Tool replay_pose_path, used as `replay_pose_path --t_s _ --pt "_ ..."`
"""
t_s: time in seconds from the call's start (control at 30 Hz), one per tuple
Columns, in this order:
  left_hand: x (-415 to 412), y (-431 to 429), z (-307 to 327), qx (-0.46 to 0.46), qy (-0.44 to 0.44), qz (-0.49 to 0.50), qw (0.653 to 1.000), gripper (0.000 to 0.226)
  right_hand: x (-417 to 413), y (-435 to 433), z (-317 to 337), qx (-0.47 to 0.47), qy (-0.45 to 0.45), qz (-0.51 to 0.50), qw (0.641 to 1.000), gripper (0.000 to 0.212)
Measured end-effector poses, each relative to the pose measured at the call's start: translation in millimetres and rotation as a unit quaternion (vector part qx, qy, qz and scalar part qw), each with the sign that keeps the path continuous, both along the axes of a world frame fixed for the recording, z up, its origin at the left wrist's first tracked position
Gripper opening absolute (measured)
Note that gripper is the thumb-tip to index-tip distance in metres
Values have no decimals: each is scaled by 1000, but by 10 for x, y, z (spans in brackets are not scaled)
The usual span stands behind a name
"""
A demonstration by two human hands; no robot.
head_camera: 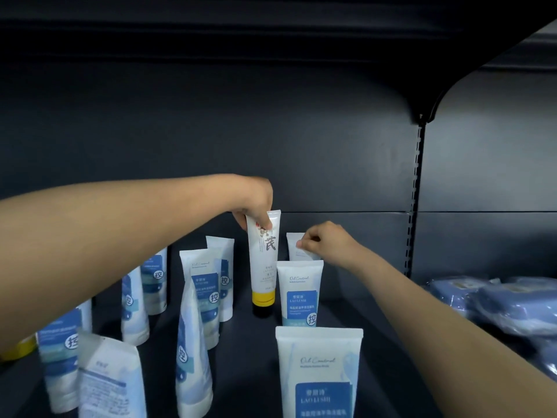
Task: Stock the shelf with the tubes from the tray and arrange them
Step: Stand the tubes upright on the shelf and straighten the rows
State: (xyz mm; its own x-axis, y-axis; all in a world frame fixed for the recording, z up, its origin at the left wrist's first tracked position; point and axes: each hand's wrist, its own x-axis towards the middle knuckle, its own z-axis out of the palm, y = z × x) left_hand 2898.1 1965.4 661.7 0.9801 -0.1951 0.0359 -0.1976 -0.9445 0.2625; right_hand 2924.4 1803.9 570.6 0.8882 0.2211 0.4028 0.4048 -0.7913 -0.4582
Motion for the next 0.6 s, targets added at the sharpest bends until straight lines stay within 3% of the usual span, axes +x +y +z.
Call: replay_pose_path --t_s 0.3,0.6 --pt "-133 126 121 -12 -20 19 1000 14 -50 -16 132 -40 22 1 999 29" --pt "-492 248 393 -41 -82 39 995 8 -338 -104 698 -185 13 -41 982 38"
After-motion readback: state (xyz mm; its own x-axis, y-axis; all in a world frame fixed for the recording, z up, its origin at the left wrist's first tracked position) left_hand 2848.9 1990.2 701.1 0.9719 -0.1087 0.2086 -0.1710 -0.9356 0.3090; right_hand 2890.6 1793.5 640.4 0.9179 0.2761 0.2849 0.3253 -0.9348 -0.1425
